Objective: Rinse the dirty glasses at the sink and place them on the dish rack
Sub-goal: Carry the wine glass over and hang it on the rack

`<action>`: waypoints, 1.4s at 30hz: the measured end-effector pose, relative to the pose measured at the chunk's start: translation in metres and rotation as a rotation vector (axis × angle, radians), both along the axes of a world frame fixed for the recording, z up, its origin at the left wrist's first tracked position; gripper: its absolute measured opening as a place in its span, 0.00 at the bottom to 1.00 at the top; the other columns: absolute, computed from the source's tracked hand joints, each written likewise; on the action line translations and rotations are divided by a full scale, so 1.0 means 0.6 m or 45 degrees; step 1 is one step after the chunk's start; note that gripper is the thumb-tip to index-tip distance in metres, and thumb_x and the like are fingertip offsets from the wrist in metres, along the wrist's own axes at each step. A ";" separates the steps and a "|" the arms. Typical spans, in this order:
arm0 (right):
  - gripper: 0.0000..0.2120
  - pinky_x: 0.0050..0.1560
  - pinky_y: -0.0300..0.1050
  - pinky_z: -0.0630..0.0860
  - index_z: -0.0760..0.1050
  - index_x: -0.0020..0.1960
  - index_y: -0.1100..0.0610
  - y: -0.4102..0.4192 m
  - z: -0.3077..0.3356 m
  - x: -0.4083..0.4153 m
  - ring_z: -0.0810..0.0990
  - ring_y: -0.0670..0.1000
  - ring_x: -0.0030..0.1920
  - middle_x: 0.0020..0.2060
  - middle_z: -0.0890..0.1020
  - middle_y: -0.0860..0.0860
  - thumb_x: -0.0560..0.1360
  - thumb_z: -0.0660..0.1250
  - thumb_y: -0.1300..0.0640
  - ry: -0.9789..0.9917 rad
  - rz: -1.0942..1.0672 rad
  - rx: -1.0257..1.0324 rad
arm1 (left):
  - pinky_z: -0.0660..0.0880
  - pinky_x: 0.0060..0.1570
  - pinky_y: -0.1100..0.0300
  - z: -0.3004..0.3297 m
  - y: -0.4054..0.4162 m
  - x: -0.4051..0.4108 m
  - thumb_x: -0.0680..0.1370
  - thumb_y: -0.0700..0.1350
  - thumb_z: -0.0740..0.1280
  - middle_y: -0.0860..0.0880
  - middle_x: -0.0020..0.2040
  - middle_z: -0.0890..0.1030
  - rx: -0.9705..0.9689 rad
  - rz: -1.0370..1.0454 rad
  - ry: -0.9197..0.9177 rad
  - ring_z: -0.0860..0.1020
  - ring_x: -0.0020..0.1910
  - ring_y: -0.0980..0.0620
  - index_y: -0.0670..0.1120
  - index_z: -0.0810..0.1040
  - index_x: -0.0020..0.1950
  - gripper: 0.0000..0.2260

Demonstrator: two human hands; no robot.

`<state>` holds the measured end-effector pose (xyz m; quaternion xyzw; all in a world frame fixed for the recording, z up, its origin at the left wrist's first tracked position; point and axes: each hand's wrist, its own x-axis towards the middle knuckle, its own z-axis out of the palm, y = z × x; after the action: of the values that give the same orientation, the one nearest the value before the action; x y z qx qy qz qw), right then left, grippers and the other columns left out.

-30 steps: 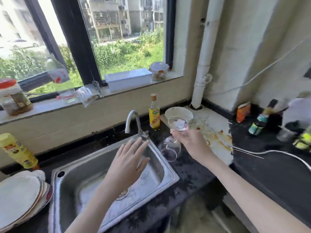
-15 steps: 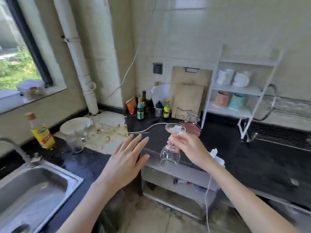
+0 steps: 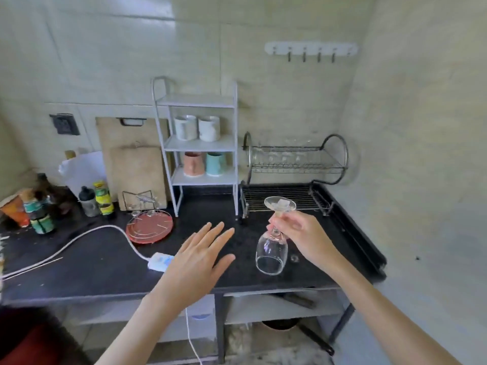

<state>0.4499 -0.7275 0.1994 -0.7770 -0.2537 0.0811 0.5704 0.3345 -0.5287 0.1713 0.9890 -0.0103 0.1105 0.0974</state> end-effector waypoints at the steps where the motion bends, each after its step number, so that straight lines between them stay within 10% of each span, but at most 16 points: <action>1: 0.04 0.40 0.32 0.75 0.79 0.44 0.55 -0.016 -0.002 0.022 0.82 0.40 0.40 0.39 0.84 0.49 0.76 0.66 0.59 0.006 -0.036 0.000 | 0.57 0.67 0.54 0.001 -0.009 0.029 0.75 0.68 0.34 0.51 0.72 0.67 0.023 -0.015 0.016 0.64 0.72 0.47 0.51 0.66 0.72 0.38; 8: 0.08 0.50 0.42 0.78 0.81 0.46 0.59 -0.069 -0.022 0.202 0.83 0.49 0.47 0.41 0.85 0.51 0.77 0.65 0.56 -0.020 -0.207 -0.094 | 0.41 0.68 0.62 -0.016 -0.038 0.242 0.61 0.73 0.21 0.54 0.77 0.54 0.021 -0.146 0.041 0.48 0.76 0.52 0.56 0.52 0.76 0.50; 19: 0.15 0.54 0.35 0.72 0.77 0.60 0.56 -0.077 0.012 0.518 0.78 0.44 0.53 0.53 0.80 0.46 0.77 0.64 0.50 -0.127 -0.482 -0.228 | 0.47 0.73 0.55 0.026 -0.022 0.611 0.76 0.66 0.39 0.51 0.77 0.51 0.158 -0.271 0.160 0.47 0.76 0.49 0.52 0.51 0.77 0.33; 24: 0.18 0.62 0.48 0.73 0.74 0.63 0.57 -0.083 0.011 0.658 0.78 0.50 0.57 0.60 0.78 0.51 0.77 0.62 0.50 -0.085 -0.588 -0.208 | 0.44 0.74 0.50 0.015 -0.025 0.731 0.82 0.57 0.47 0.49 0.78 0.47 0.189 -0.265 0.290 0.44 0.76 0.48 0.54 0.47 0.77 0.24; 28: 0.16 0.60 0.55 0.76 0.75 0.62 0.56 -0.093 0.007 0.769 0.79 0.52 0.55 0.58 0.79 0.52 0.78 0.62 0.51 -0.079 -0.650 -0.142 | 0.41 0.73 0.49 -0.014 -0.031 0.793 0.82 0.57 0.47 0.49 0.78 0.43 0.202 -0.180 0.367 0.41 0.76 0.47 0.55 0.44 0.77 0.25; 35: 0.15 0.30 0.32 0.62 0.77 0.59 0.60 -0.083 -0.033 0.915 0.66 0.40 0.26 0.39 0.80 0.49 0.80 0.59 0.52 -0.110 -0.603 -0.276 | 0.39 0.72 0.48 -0.062 -0.048 0.848 0.81 0.59 0.46 0.49 0.78 0.42 0.164 0.026 0.483 0.39 0.76 0.47 0.57 0.41 0.76 0.26; 42: 0.14 0.47 0.45 0.72 0.77 0.55 0.61 -0.064 -0.083 0.988 0.75 0.48 0.40 0.47 0.82 0.54 0.80 0.59 0.53 -0.071 -0.482 -0.400 | 0.35 0.70 0.49 -0.090 -0.047 0.851 0.55 0.74 0.20 0.53 0.77 0.38 0.136 0.084 0.470 0.36 0.75 0.50 0.59 0.40 0.75 0.50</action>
<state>1.0427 -0.7661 0.1498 -0.8918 -0.1034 -0.0102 0.4403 0.8451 -0.5571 0.1174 0.9961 0.0343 -0.0704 0.0415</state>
